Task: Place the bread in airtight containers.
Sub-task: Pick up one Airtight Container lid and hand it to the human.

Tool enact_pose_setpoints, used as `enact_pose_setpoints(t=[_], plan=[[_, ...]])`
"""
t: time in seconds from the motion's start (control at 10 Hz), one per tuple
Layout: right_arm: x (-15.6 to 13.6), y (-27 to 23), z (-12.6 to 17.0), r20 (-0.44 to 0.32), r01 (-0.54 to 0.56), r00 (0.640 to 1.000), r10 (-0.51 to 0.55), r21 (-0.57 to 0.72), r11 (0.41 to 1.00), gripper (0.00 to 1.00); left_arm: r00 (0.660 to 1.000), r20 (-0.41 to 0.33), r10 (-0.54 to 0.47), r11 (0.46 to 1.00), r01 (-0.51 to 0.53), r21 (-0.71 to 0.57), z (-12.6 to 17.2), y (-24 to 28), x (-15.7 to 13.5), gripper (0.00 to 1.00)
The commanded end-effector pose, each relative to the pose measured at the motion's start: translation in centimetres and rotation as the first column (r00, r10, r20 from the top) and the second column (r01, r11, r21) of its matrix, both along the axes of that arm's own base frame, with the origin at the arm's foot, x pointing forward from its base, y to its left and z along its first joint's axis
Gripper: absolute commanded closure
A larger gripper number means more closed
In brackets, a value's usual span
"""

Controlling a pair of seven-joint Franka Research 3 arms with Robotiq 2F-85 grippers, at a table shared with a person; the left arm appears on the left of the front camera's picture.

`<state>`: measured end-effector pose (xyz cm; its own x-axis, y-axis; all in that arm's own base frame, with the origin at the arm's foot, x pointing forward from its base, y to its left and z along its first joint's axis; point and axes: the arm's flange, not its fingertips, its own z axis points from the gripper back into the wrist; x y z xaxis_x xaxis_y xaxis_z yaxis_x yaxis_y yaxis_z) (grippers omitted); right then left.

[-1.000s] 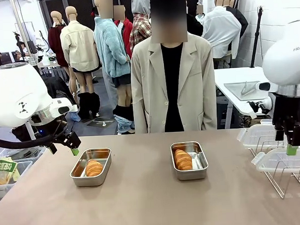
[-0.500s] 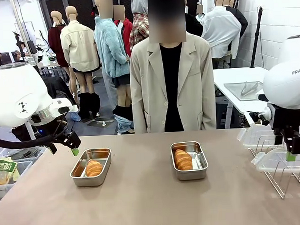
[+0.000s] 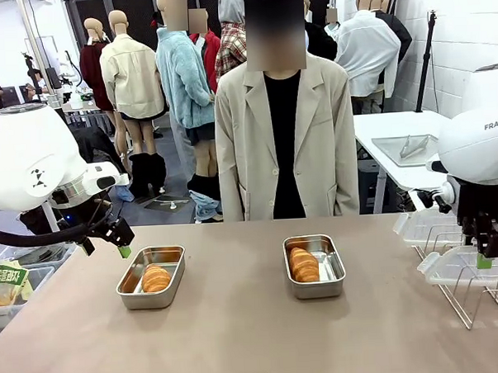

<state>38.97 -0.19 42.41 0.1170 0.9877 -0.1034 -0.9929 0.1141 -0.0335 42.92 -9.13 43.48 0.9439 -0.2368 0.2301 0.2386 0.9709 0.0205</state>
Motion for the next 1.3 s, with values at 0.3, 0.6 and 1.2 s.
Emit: enact_pose_setpoints(t=[0.3,0.6,1.2], plan=[[0.0,0.1,-0.1,0.010,0.003,1.000,-0.003,-0.025,1.000,1.00,1.000,0.009,0.017,1.000,-0.017,0.000,0.0,-0.1,0.1,0.00],[0.1,0.4,0.2,0.010,0.005,1.000,-0.005,-0.037,0.999,1.00,1.000,0.009,0.017,1.000,-0.017,0.000,0.0,-0.1,0.1,0.00],[0.2,0.4,0.4,0.017,0.001,1.000,0.000,-0.004,1.000,1.00,1.000,0.009,0.017,1.000,-0.017,0.000,0.0,-0.1,0.1,0.00]])
